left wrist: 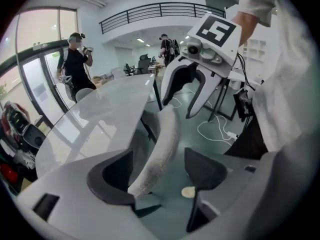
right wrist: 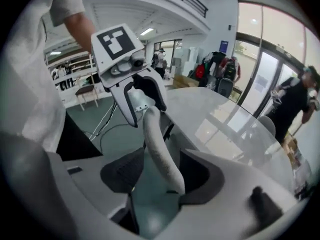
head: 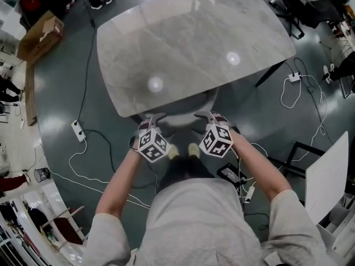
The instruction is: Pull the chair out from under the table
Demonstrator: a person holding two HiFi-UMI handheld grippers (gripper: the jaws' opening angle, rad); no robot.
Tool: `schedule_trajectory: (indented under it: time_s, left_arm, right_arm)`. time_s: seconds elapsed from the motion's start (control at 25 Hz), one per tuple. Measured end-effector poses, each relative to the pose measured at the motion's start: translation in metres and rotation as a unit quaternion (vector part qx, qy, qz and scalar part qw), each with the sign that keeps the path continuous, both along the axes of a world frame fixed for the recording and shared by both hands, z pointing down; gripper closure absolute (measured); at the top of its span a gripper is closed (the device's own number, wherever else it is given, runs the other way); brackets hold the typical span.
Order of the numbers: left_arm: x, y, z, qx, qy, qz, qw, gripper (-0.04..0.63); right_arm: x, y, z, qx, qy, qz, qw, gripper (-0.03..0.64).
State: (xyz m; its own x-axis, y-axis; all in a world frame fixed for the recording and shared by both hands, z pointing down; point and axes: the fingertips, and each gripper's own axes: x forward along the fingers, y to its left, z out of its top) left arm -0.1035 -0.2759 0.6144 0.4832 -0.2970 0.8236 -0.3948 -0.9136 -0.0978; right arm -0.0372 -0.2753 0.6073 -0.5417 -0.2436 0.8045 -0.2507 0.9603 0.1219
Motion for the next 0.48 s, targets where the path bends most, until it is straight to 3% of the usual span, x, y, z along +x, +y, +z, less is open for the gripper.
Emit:
schedule_trajectory:
  time_s: [0.28, 0.48]
  left_arm:
    - [0.001, 0.002, 0.045, -0.035, -0.076, 0.104, 0.9910, 0.275]
    - [-0.002, -0.002, 0.066, -0.044, -0.140, 0.168, 0.9747, 0.276]
  right_arm:
    - [-0.015, -0.004, 0.056, 0.008, 0.106, -0.099, 0.989, 0.399]
    - [-0.011, -0.014, 0.075, 0.022, 0.154, -0.132, 0.979, 0.399]
